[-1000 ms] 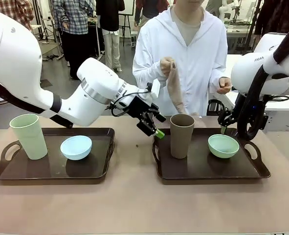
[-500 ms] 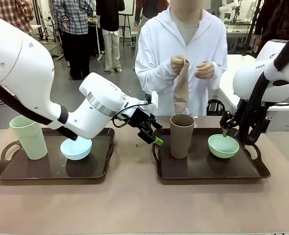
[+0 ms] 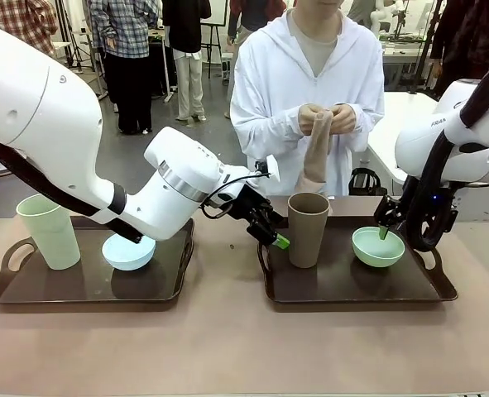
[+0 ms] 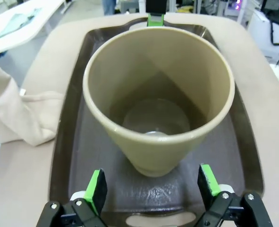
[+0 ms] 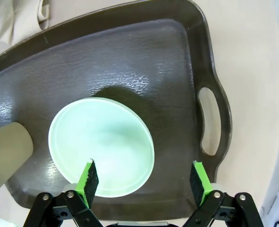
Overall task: Set up a tray with a mat and arrange the tableware.
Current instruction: Pick up the Picnic Bowl and Reusable plastic cup from the Handle tray in front of the human's position and hold them in the air.
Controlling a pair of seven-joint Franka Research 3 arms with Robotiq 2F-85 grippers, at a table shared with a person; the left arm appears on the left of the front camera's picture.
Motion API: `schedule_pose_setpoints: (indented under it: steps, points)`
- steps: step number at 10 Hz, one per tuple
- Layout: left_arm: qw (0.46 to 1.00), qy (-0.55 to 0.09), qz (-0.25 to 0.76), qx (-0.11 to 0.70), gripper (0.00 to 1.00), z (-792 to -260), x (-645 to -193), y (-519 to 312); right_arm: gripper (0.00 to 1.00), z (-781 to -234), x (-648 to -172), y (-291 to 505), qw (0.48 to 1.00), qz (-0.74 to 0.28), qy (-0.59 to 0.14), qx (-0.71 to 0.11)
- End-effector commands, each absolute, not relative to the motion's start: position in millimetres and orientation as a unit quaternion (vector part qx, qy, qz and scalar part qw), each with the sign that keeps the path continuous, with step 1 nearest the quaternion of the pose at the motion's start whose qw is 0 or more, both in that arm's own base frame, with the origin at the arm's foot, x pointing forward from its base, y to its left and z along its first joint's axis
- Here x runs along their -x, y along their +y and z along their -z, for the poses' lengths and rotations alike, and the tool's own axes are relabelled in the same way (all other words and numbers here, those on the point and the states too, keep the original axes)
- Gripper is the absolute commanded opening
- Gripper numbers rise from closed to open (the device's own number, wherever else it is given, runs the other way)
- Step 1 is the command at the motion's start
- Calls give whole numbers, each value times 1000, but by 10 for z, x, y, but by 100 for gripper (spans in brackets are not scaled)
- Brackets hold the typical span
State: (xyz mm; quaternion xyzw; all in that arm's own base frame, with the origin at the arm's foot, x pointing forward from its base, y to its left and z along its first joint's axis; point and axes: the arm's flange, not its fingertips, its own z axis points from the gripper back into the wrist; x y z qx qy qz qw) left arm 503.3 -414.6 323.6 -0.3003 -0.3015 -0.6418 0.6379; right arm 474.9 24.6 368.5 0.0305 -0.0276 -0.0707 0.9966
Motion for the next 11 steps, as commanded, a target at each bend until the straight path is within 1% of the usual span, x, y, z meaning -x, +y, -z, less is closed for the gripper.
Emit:
schedule_pose_setpoints:
  steps: [1,6,11]
  points:
    - [634,-308,640,306,100,-3213,-5061,-4254,100,-3615,-4777,234,997,62,-34,-43]
    - [614,-306,657,314,100,-3074,-5081,-4459,100,-3550,-4836,243,996,56,-28,-55]
    - [604,-310,656,329,100,-2982,-5149,-4565,100,-3523,-4876,265,997,52,-20,-58]
